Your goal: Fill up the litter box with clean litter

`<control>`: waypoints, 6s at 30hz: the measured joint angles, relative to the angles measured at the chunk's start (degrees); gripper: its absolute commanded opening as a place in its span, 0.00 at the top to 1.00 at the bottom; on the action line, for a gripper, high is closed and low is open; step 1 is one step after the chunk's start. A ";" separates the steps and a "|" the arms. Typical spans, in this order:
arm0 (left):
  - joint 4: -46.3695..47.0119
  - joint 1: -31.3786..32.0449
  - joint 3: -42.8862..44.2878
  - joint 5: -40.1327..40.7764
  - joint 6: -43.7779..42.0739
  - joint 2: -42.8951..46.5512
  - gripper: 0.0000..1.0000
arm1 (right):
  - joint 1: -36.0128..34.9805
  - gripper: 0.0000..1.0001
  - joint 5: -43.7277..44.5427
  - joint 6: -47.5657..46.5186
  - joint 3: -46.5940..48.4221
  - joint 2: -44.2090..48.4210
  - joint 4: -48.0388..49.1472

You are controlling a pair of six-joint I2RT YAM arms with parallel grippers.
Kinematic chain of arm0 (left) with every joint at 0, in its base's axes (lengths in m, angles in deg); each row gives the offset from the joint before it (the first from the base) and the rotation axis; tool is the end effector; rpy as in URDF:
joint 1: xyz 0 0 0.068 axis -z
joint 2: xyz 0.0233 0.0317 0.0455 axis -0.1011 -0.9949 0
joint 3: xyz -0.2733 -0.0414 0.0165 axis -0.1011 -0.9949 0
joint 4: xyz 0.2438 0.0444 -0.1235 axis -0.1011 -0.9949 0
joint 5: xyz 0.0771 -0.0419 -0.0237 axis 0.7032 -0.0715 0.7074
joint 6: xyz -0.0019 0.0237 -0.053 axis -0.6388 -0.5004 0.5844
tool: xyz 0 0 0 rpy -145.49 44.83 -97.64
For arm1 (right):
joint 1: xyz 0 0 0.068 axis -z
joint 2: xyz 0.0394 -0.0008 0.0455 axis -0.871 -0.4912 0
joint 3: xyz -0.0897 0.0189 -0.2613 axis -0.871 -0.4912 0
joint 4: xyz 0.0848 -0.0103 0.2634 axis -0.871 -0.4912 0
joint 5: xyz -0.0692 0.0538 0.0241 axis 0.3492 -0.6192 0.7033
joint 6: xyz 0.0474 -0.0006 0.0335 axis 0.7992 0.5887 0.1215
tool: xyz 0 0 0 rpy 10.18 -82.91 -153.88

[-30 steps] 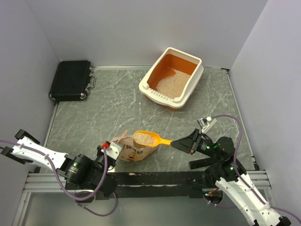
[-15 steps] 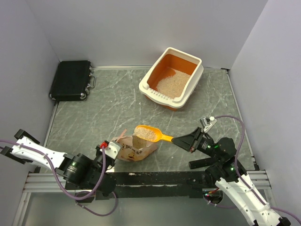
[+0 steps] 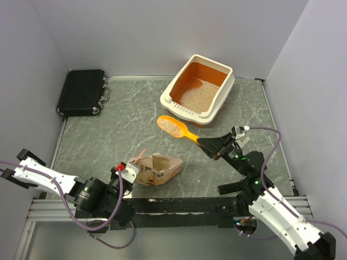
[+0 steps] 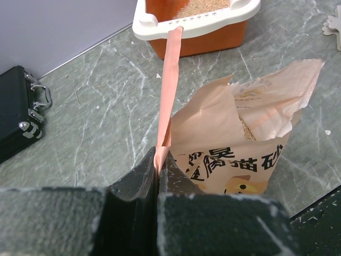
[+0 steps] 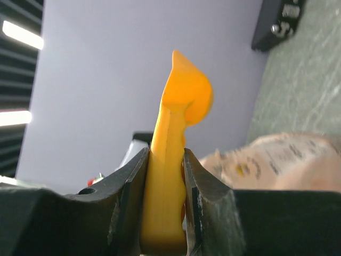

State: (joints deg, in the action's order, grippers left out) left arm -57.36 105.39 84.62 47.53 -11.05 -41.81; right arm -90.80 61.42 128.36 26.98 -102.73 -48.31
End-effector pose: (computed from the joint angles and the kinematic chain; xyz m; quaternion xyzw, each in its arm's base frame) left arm -0.0088 -0.1366 0.3065 0.2359 0.7114 -0.0812 0.6570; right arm 0.1295 0.0910 0.2668 0.1636 0.6212 0.6889 0.3358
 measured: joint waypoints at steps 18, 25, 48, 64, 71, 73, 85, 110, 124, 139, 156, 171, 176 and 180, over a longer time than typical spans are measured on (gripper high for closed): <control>-1.77 0.09 0.00 1.16 2.43 -1.68 0.99 | 1.90 1.00 16.85 1.29 6.75 -53.44 45.90; -1.42 0.17 0.00 1.29 1.92 -1.68 0.99 | 6.36 1.00 20.37 0.52 12.68 -69.75 49.81; 0.22 0.28 -0.02 0.63 -0.46 -0.31 0.99 | 14.23 1.00 9.11 -21.03 26.05 -56.89 18.95; -0.22 0.28 -0.02 1.31 -0.22 -1.75 0.99 | 13.57 1.00 9.55 -32.76 35.32 -58.90 -2.21; -0.22 0.28 -0.02 1.31 -0.22 -1.77 0.99 | 13.35 1.00 9.35 -36.13 37.81 -62.31 -5.49; -0.24 0.28 -0.02 1.31 -0.22 -1.79 0.99 | 13.11 1.00 9.70 -38.58 41.40 -64.72 -8.81; -0.22 0.28 -0.02 1.33 -0.24 -1.81 0.99 | 8.39 1.00 11.74 -56.41 63.01 -75.14 -23.50; 0.66 0.28 -0.13 1.42 -1.79 -1.81 0.99 | 1.01 1.00 -23.39 -81.70 68.37 -82.09 -38.69; 0.59 0.28 -0.20 2.27 -1.66 -3.54 0.99 | -2.34 1.00 10.08 -88.87 59.49 -66.66 -47.10; 0.31 0.33 -0.20 2.36 -1.57 -3.63 0.99 | 5.03 1.00 31.58 -87.21 64.08 -71.45 -46.64; -2.89 0.46 -0.09 3.76 2.19 -6.51 0.99 | -5.53 1.00 42.71 -88.04 66.27 -66.79 -54.84; -8.35 1.29 1.64 2.45 8.61 -5.07 0.99 | -7.54 1.00 14.23 -74.66 69.88 -37.57 -66.90; -9.86 1.77 2.38 -0.02 9.70 0.28 0.99 | -7.54 1.00 2.80 -70.66 70.34 -35.52 -74.51; -4.52 2.62 2.23 -3.37 -0.59 8.37 0.99 | -7.54 1.00 -3.89 -68.94 71.60 -36.13 -81.22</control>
State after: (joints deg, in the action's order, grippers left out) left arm -61.89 108.02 86.85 44.17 -11.64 -33.44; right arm -98.34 57.53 59.42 98.59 -138.86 -129.53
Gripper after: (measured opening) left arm 0.053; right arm 0.348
